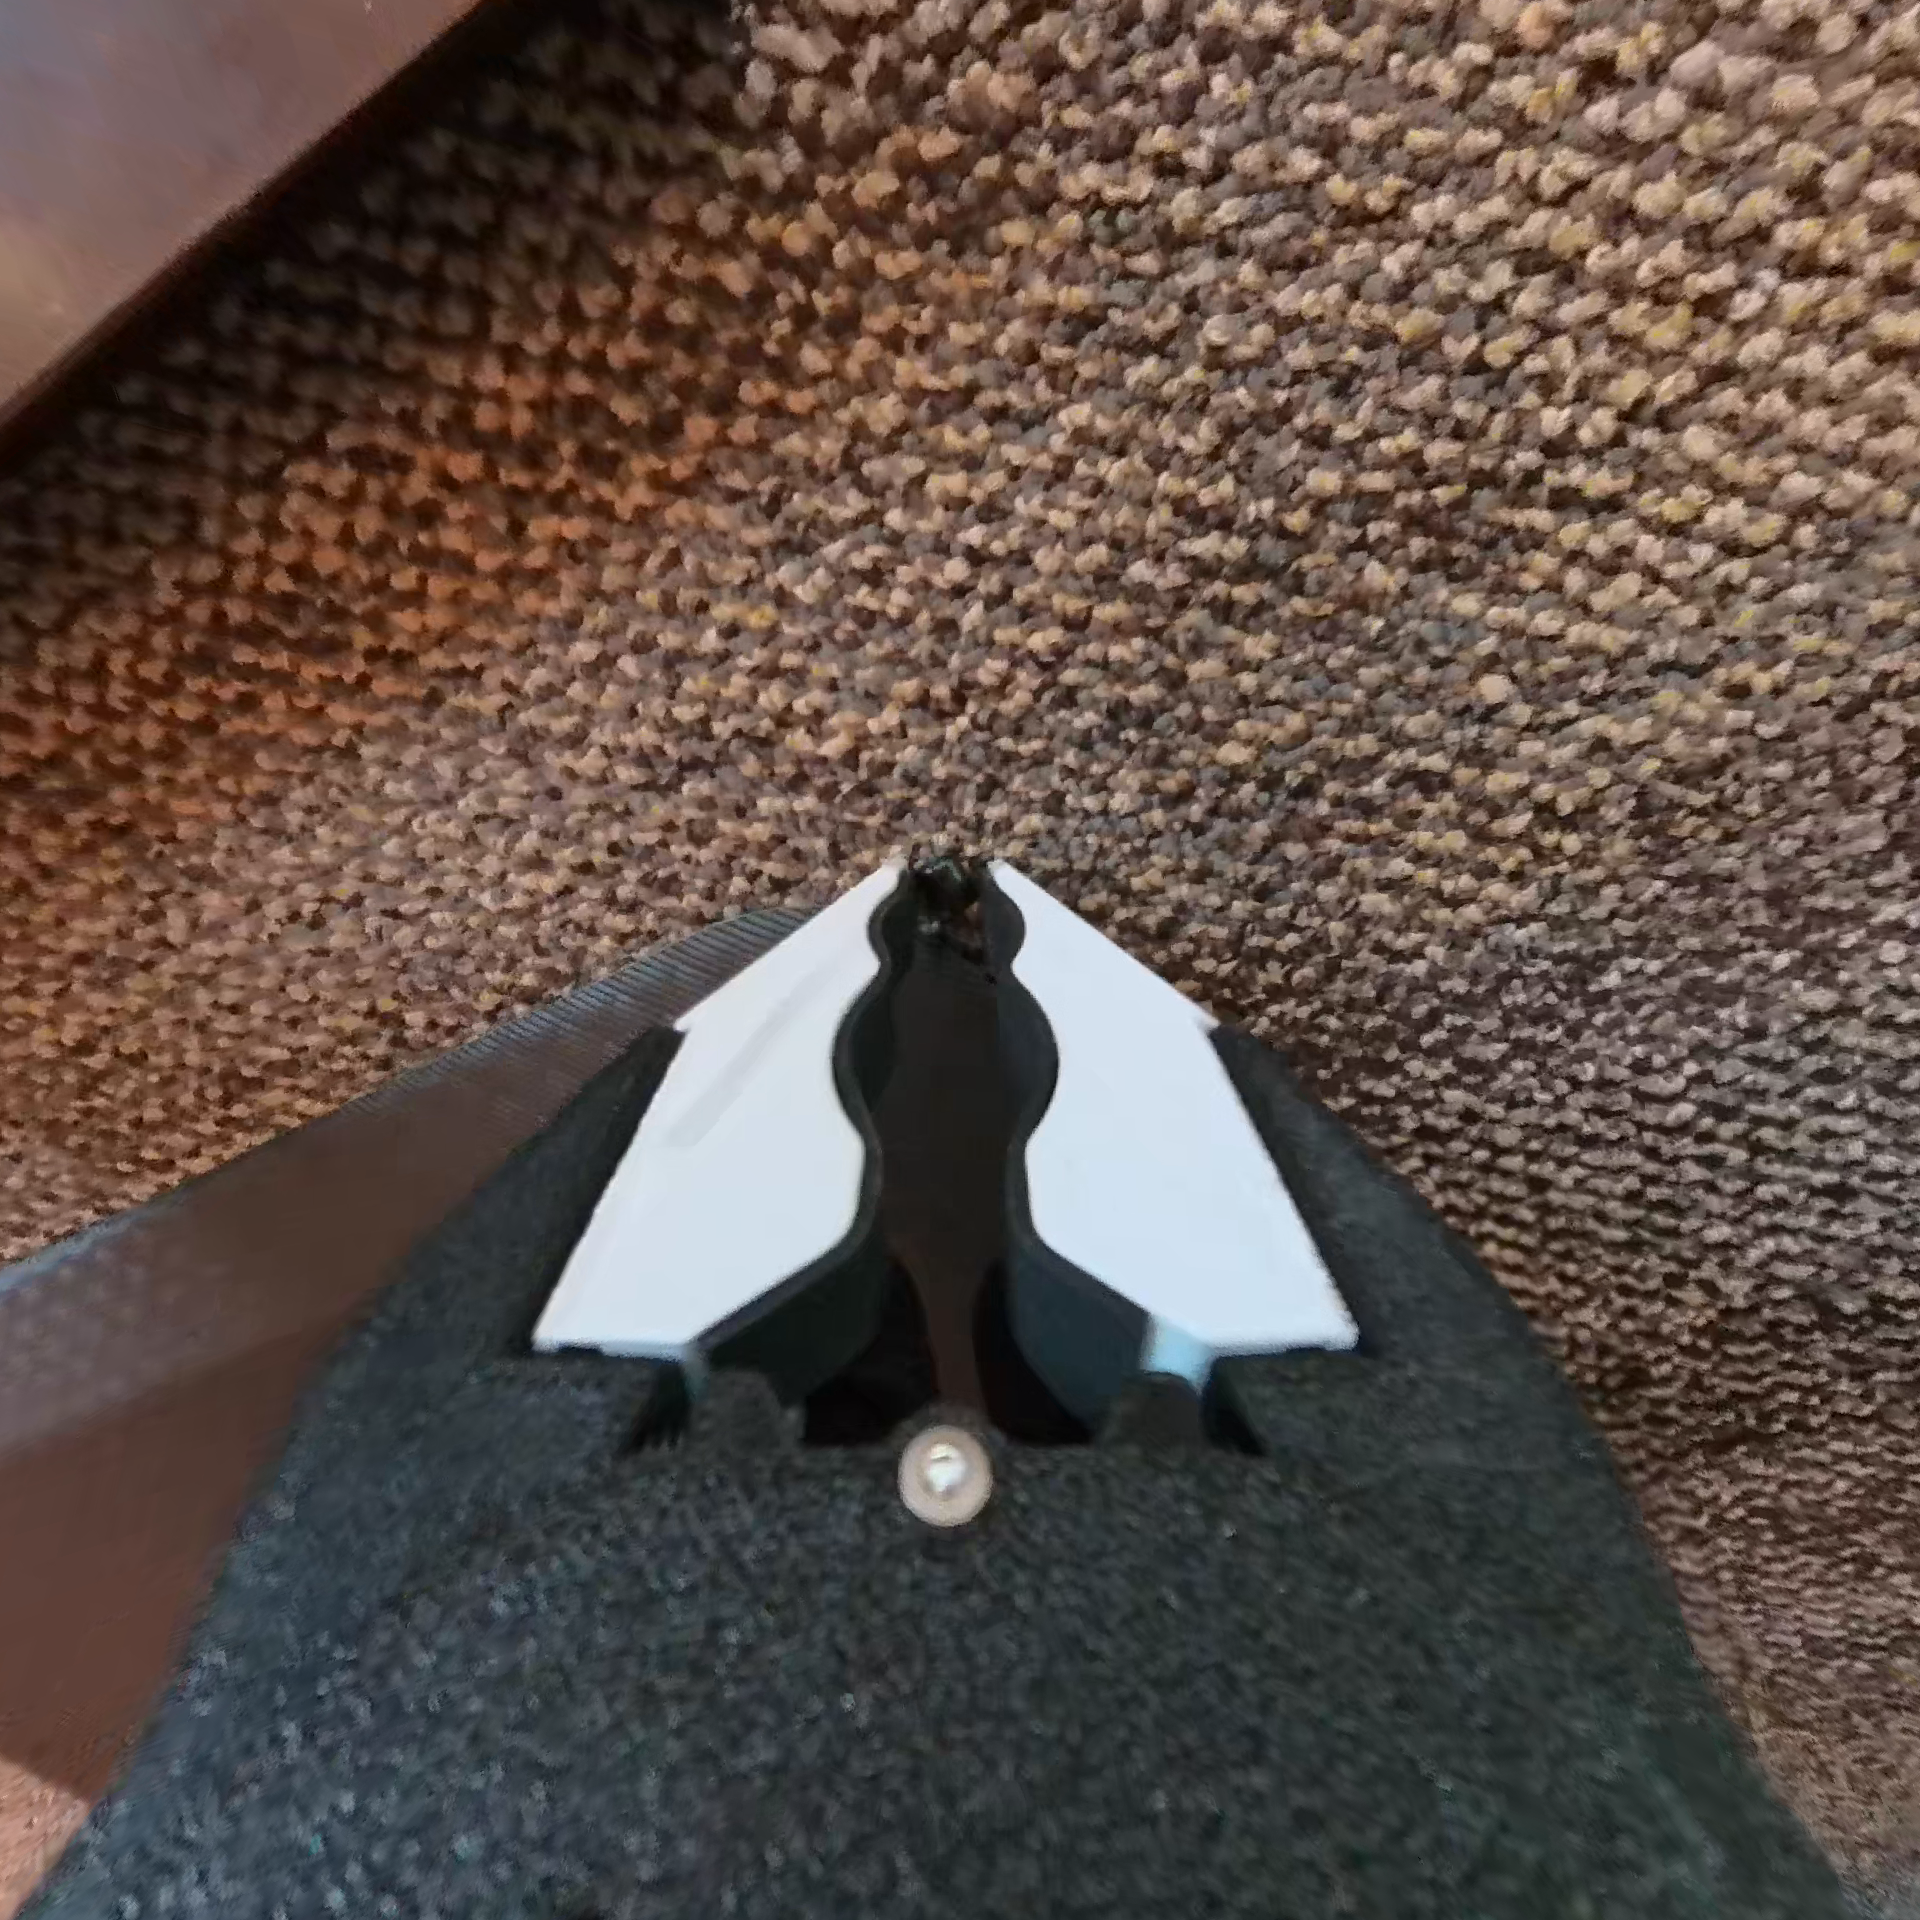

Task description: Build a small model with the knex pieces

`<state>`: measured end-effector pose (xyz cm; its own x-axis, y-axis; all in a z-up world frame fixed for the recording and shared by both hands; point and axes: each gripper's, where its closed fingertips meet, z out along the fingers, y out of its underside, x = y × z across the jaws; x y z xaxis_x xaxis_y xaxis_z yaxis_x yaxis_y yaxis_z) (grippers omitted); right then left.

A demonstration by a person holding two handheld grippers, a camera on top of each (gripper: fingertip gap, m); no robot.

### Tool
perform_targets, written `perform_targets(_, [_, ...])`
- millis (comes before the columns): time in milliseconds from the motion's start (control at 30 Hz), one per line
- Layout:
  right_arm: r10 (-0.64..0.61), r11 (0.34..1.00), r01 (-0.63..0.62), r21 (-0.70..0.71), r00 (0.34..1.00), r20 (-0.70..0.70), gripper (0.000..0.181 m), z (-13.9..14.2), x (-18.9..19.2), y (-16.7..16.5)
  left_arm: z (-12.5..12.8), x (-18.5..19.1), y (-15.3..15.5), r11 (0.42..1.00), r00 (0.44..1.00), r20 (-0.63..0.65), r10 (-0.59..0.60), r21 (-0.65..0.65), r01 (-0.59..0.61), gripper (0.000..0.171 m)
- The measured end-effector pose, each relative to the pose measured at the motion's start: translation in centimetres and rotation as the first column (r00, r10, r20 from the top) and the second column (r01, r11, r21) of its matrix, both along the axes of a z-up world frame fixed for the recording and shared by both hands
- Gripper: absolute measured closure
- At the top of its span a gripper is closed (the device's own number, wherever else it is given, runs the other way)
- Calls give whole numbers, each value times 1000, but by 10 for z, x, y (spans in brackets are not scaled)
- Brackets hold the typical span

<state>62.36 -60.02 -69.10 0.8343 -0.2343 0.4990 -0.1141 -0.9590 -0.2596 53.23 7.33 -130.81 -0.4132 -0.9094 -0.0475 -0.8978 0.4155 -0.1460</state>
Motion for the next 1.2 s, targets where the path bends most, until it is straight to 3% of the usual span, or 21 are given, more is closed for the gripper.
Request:
perform_targets(133, [2,1000,-2,-7,1000,4,70,-1,2,0,7,1,-12,1000,1000,24,4,-20,-3,164])
perform_targets(233, [6,1000,-6,6,1000,5,70,0,3,1,26,-1,-40,989,992,86,91,-121,-81,164])
perform_targets(333, [16,1000,-16,18,1000,10,70,1,3,2,68,-4,-82,951,968,153,197,-270,-151,164])
perform_targets(433, [32,999,-33,43,999,13,70,2,2,4,131,2,-136,892,930,226,289,-416,-176,164])
perform_targets(600, [64,995,-65,73,998,23,70,5,-1,8,274,13,-236,794,870,344,354,-602,-85,164])
perform_targets(867, [103,986,-105,127,994,19,68,10,-11,10,513,-3,-382,732,838,444,318,-676,80,164])
perform_targets(1100, [134,981,-110,160,980,-146,67,14,-31,12,732,-62,-454,703,796,518,313,-690,172,164])
perform_targets(1167, [122,976,-77,202,969,-216,74,22,-34,14,789,-87,-462,690,790,527,314,-698,192,164])
perform_targets(1200, [115,973,-64,221,967,-228,87,29,-33,15,817,-99,-464,691,784,541,305,-692,210,164])
